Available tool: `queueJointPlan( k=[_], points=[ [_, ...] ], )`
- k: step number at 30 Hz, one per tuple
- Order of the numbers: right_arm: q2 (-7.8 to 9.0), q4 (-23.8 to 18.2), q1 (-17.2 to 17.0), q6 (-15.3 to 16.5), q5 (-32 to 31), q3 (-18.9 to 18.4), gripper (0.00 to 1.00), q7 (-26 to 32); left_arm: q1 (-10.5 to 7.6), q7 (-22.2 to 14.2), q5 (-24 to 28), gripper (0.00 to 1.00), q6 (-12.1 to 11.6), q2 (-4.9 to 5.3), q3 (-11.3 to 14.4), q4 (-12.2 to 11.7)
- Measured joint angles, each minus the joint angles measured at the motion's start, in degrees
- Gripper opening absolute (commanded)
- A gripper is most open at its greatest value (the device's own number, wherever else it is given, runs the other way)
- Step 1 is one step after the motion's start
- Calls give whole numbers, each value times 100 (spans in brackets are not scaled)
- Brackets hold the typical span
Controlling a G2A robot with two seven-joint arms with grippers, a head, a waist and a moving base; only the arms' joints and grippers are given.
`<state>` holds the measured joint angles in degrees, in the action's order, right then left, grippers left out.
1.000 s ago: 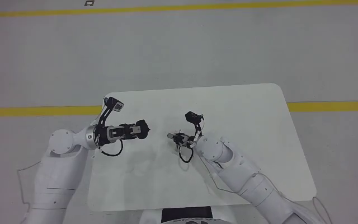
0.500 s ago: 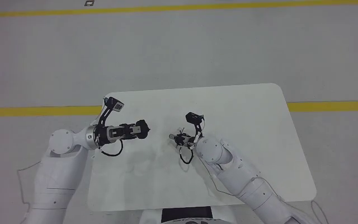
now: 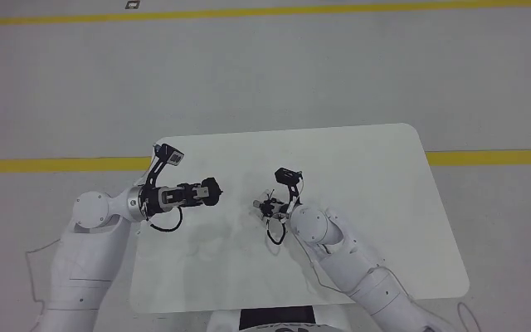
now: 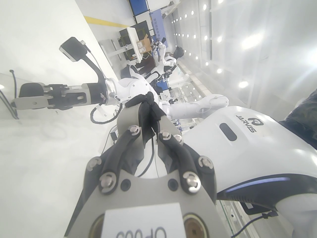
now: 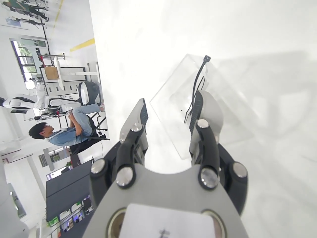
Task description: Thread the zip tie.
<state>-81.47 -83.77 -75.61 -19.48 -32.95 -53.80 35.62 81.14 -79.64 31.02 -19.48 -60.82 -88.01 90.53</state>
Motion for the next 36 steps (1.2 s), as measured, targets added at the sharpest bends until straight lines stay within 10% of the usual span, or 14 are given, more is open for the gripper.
queueJointPlan(
  k=[36],
  points=[
    [-812, 87, -360, 0, -1521, -782, 20, 586, 0, 0, 0, 0, 0, 0, 0, 0]
  ],
)
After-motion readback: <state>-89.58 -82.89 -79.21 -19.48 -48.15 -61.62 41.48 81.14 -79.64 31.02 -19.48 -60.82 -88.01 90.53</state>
